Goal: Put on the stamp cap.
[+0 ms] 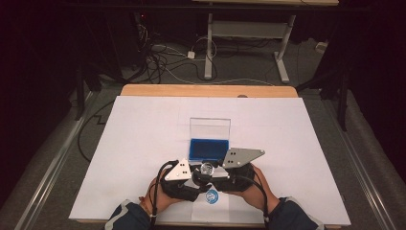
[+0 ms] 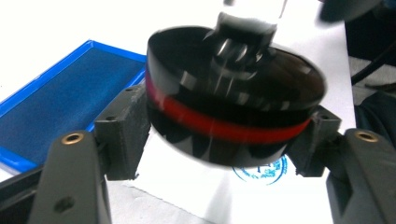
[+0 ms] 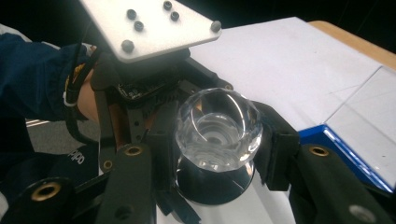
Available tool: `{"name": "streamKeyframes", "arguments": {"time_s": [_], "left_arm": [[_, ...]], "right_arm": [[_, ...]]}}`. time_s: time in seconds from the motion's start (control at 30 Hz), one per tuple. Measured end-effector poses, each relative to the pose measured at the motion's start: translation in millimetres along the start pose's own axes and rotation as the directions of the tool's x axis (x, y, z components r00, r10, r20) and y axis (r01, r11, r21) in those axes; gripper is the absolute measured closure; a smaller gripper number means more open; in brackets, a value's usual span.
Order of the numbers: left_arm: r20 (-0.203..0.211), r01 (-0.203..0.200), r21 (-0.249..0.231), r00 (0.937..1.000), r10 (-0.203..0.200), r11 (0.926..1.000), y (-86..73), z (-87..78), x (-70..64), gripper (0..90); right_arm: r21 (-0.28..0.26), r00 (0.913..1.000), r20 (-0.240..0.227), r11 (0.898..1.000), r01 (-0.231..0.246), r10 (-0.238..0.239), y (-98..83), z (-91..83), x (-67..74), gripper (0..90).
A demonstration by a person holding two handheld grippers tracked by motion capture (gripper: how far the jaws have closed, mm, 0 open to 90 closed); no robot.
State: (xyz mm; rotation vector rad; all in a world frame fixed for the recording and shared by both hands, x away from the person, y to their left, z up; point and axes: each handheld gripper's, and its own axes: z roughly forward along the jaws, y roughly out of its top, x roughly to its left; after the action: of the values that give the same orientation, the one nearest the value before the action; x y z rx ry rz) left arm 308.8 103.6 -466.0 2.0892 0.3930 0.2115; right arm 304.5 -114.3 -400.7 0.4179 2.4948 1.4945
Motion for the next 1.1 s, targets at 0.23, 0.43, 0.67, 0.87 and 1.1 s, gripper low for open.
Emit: {"name": "streamKeyframes", "arguments": {"time_s": [0.23,0.43,0.67,0.87,1.1], "left_arm": [[-0.042,-0.019,0.021,0.9989,0.02,0.9996,0.3,0.9,-1.5,27.6],[-0.069,-0.067,0.075,0.995,0.072,0.995,-1.9,6.2,-5.4,25.7],[-0.121,-0.081,0.093,0.9883,0.092,0.9924,-5.2,5.6,-6.7,18.9],[-0.16,-0.084,0.063,0.9828,0.093,0.9945,-4.7,-0.8,-3.9,18.7],[-0.172,-0.111,0.051,0.978,0.119,0.9925,-2.3,-8.3,-4.3,18.7]], "right_arm": [[-0.025,0.9999,0.012,1.0,-0.003,0.003,2.4,-8.1,-3.0,57.1],[-0.031,0.9999,0.017,1.0,0.001,-0.001,3.3,-13.3,-4.9,57.1],[-0.032,0.9995,0.032,0.999,0.007,-0.006,4.1,-20.6,-7.6,57.1],[-0.034,0.9985,0.053,0.999,0.014,-0.012,4.5,-25.6,-8.7,57.1],[-0.031,0.998,0.061,0.999,0.018,-0.016,4.5,-28.9,-9.7,57.1]]}}
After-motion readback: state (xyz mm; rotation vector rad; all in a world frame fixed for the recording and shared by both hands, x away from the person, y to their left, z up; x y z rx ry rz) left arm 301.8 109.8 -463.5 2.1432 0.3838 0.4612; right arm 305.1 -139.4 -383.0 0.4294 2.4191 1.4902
